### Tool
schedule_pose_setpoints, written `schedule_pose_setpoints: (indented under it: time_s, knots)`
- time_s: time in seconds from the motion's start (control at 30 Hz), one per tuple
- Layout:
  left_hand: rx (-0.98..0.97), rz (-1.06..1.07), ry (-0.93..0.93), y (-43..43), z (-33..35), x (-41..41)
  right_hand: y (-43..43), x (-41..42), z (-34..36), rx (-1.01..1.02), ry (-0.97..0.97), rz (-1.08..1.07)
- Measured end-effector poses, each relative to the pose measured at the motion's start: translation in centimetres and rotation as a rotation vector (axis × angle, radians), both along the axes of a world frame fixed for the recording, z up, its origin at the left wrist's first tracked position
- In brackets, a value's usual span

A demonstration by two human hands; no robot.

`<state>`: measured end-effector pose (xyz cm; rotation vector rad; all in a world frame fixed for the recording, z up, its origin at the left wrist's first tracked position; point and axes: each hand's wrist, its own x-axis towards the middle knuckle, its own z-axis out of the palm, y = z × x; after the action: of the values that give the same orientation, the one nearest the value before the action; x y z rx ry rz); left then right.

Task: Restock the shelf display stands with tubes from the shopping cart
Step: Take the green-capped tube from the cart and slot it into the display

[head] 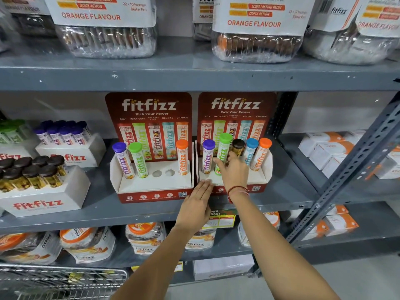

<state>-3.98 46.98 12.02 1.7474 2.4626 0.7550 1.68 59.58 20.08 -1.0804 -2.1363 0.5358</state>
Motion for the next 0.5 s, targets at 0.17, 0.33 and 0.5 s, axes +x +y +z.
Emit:
schedule_pose_setpoints:
  time_s: [0.17, 0.33, 0.5]
  knots:
    - [-0.003, 0.002, 0.003, 0.0, -0.1, 0.0, 0.3, 0.1, 0.2, -0.008, -0.050, 0.034]
    - [0.003, -0.002, 0.009, 0.0, -0.1, 0.0, 0.5, -0.5, 0.7, -0.054, -0.025, 0.065]
    - [0.018, -0.002, 0.007, 0.0, 0.0, 0.0, 0.6, -1.2, 1.2, -0.114, -0.054, 0.062]
